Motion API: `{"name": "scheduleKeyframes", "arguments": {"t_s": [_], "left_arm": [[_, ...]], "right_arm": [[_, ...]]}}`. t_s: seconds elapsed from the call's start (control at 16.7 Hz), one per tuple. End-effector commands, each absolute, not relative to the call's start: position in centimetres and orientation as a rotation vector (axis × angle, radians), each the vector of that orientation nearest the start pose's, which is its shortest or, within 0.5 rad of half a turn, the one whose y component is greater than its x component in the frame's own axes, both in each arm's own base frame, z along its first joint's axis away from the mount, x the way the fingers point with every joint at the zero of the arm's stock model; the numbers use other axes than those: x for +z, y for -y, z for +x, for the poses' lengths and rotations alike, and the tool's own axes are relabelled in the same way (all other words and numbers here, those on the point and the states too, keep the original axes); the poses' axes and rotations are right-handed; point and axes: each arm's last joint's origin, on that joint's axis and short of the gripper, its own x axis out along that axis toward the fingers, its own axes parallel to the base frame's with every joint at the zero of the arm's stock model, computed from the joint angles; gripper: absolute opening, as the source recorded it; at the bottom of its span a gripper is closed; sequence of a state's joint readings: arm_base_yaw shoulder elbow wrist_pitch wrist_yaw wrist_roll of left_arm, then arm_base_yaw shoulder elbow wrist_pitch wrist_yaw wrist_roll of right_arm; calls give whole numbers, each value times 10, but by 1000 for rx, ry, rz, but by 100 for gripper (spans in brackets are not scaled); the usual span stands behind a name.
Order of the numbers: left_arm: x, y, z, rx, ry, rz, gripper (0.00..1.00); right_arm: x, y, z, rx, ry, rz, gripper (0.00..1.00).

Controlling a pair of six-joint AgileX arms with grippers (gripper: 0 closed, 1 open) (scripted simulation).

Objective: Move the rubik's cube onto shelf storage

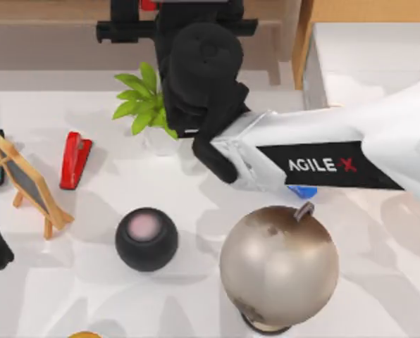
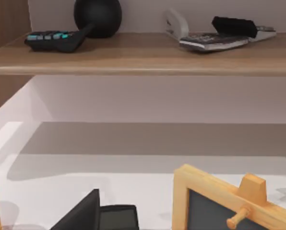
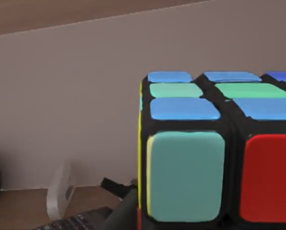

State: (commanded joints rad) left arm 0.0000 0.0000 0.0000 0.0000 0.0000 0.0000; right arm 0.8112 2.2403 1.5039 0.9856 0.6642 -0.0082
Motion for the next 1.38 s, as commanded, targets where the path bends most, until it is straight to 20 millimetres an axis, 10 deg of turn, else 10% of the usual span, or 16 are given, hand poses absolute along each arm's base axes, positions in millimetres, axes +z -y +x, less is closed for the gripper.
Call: {"name": "scheduleKeyframes", "arguments": {"t_s": [0.3, 0.66, 1.38], "left_arm": [[160, 1, 106, 0, 0, 0, 100], [160, 1, 106, 0, 0, 0, 100], [160, 1, 106, 0, 0, 0, 100]], "right_arm": [[163, -343, 355, 5, 126, 14, 0], [158, -342, 354, -8, 117, -2, 0], [225, -390, 370, 30, 207, 213, 0]]}}
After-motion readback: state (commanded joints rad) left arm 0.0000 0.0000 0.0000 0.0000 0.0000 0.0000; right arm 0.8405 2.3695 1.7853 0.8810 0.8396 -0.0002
